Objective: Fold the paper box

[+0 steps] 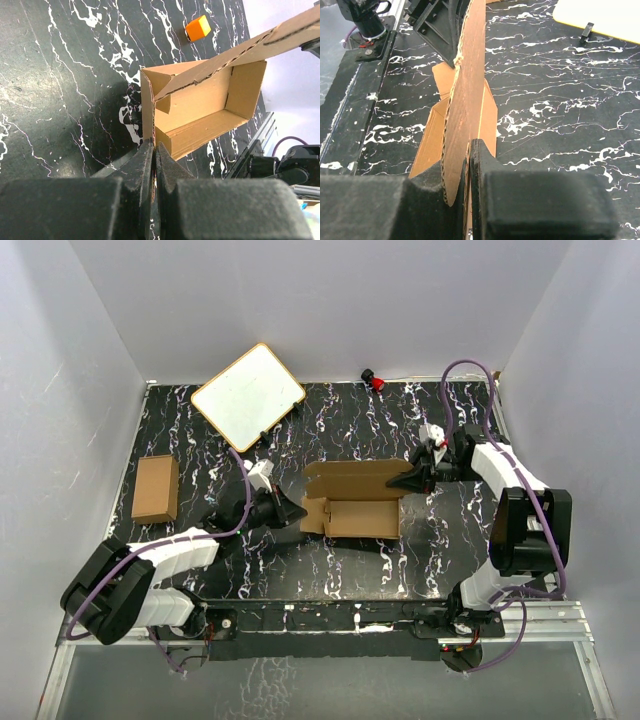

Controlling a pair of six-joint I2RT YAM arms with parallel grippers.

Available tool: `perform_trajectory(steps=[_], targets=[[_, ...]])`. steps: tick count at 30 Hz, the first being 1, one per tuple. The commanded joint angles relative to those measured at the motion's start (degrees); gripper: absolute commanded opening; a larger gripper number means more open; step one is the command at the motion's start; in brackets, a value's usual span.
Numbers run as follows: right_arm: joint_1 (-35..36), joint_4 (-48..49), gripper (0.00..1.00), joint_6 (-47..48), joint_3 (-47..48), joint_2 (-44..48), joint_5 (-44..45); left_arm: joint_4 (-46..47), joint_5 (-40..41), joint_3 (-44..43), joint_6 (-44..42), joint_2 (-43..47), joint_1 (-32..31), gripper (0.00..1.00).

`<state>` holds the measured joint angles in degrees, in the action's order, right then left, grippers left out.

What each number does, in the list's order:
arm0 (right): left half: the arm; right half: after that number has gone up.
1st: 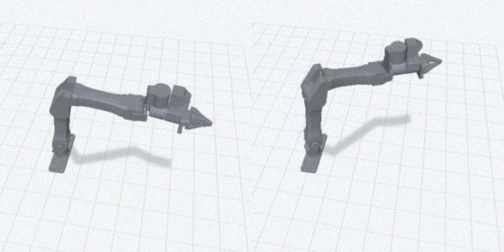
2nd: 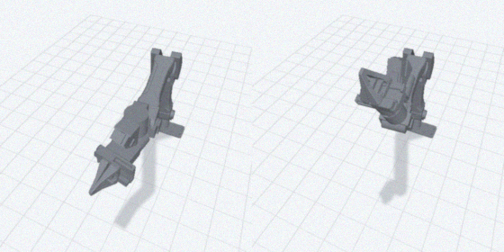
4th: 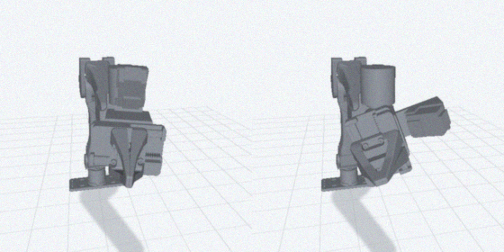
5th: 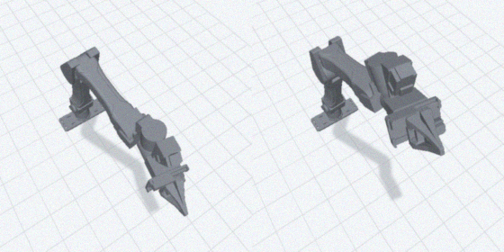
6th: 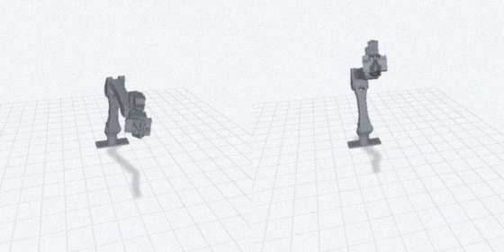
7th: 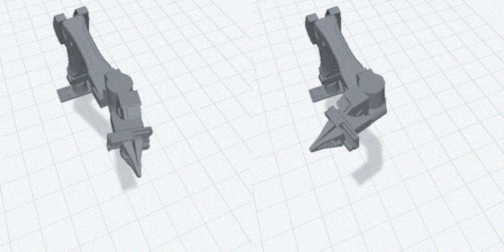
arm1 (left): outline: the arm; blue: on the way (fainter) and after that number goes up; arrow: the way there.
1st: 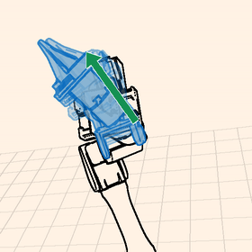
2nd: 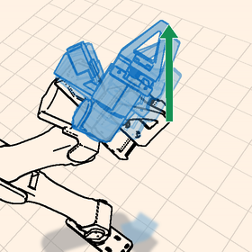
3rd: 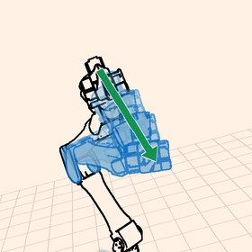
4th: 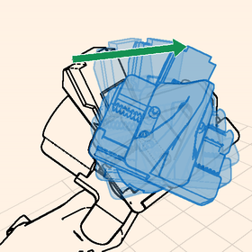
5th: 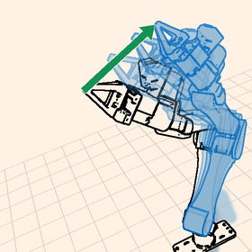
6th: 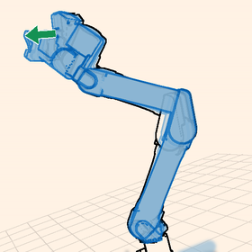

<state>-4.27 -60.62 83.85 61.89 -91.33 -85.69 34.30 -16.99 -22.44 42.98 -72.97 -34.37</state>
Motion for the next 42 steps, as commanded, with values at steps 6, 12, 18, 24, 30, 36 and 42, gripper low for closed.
perform_trajectory(steps=[6,12,18,24,30,36,42], targets=[[-0.4,-1.9,0.08,-1.2,4.6,-0.9,-9.8,-0.7,2.2,-1.0,-1.1,1.9,-0.4,0.0],[-0.9,-1.7,0.08,-3.3,5.1,-0.8,-9.7,-0.1,3.1,0.2,-0.4,2.8,-0.4,0.0],[-1.0,-2.2,0.08,-4.5,6.2,-1.8,-7.2,1.4,1.2,-0.2,-1.2,2.8,-0.4,0.0],[-2.0,-2.4,0.08,-7.1,8.0,-3.1,-5.2,1.7,0.7,0.1,-1.2,3.1,-0.4,0.0],[-2.1,2.4,0.08,-13.5,7.9,-2.5,-0.8,2.6,-0.2,-0.8,-1.9,2.2,-0.5,0.0],[-1.4,43.9,0.08,-54.6,-5.7,9.5,9.5,3.1,-1.6,-2.7,-2.9,0.2,-0.4,0.0],[0.5,52.8,0.08,-60.5,-9.4,14.5,11.5,2.5,-2.4,-4.0,-4.2,-0.5,-0.4,0.0]])
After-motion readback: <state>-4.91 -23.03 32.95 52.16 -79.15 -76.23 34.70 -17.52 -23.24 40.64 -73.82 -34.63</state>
